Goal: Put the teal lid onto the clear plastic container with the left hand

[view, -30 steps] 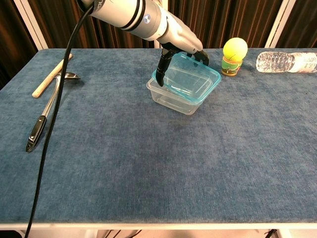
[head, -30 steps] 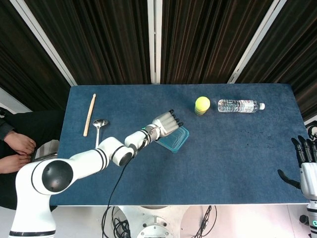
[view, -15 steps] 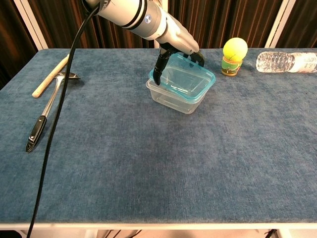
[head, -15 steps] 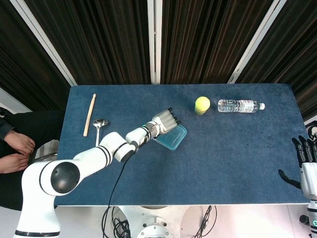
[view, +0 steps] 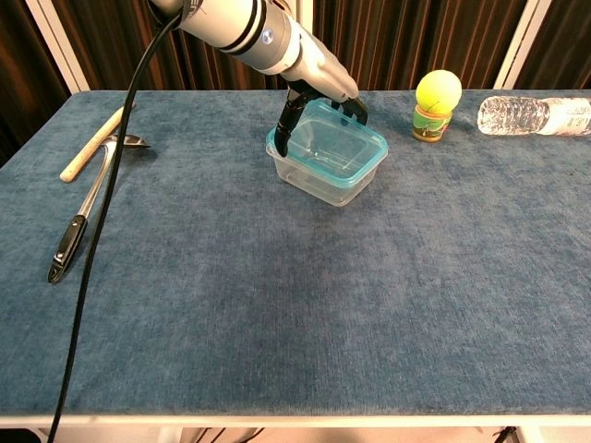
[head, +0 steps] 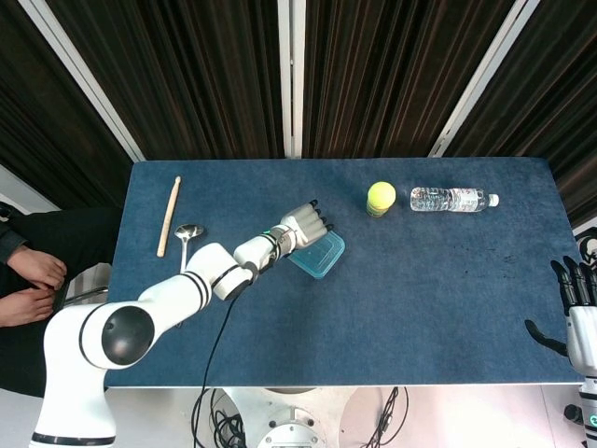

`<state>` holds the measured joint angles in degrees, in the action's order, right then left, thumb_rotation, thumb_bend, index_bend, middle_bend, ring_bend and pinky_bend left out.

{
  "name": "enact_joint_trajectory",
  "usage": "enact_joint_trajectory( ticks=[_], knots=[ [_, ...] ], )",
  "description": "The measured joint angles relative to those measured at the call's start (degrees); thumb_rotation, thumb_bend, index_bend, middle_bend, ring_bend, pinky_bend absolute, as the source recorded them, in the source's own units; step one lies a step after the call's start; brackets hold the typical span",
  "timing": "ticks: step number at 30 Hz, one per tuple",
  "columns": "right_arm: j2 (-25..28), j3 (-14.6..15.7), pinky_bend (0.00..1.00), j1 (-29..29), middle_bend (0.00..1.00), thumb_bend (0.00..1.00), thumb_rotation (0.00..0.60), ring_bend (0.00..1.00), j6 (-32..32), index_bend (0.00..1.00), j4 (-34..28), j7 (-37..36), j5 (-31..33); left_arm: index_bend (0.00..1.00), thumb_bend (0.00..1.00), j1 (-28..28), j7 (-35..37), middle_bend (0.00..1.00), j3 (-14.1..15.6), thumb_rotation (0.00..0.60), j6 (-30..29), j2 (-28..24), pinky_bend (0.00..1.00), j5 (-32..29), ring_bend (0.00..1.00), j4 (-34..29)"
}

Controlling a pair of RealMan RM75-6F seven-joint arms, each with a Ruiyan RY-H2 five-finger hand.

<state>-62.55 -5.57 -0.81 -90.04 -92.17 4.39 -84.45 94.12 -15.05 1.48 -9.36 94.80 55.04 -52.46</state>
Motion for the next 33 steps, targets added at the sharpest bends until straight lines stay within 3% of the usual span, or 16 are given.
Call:
enact_joint_trajectory(
  ticks=[7, 11, 23, 33],
  knots=[
    [-0.06, 0.11, 0.01, 0.25, 0.05, 0.11, 0.6, 0.0, -0.29, 0.0, 0.24, -0.32, -0.21, 0.06, 0.37, 0.25, 1.66, 0.09, 1.08, 0.6, -0.36, 0.05, 0.05, 1.3, 0.02, -0.26],
    [-0.02, 0.17, 0.01, 0.4, 0.05, 0.11, 0.6, 0.0, -0.52, 0.0, 0.3, -0.48, -0.37, 0.02, 0.31, 0.37, 2.2, 0.05, 1.55, 0.6, -0.98, 0.02, 0.05, 1.53, 0.0, -0.47],
    [-0.12, 0.33, 0.01, 0.87, 0.05, 0.11, 0.6, 0.0, -1.08, 0.0, 0.72, -1.13, -0.7, 0.0, 0.23, 0.8, 2.25, 0.0, 3.52, 0.6, -3.11, 0.08, 0.04, 0.73, 0.0, -1.0],
    [-0.14, 0.41, 0.01, 1.06, 0.05, 0.11, 0.6, 0.0, -1.26, 0.0, 0.89, -1.47, -0.93, 0.0, 0.06, 1.58, 2.41, 0.0, 4.82, 0.586, -4.39, 0.05, 0.0, -3.61, 0.0, -1.69]
  ],
)
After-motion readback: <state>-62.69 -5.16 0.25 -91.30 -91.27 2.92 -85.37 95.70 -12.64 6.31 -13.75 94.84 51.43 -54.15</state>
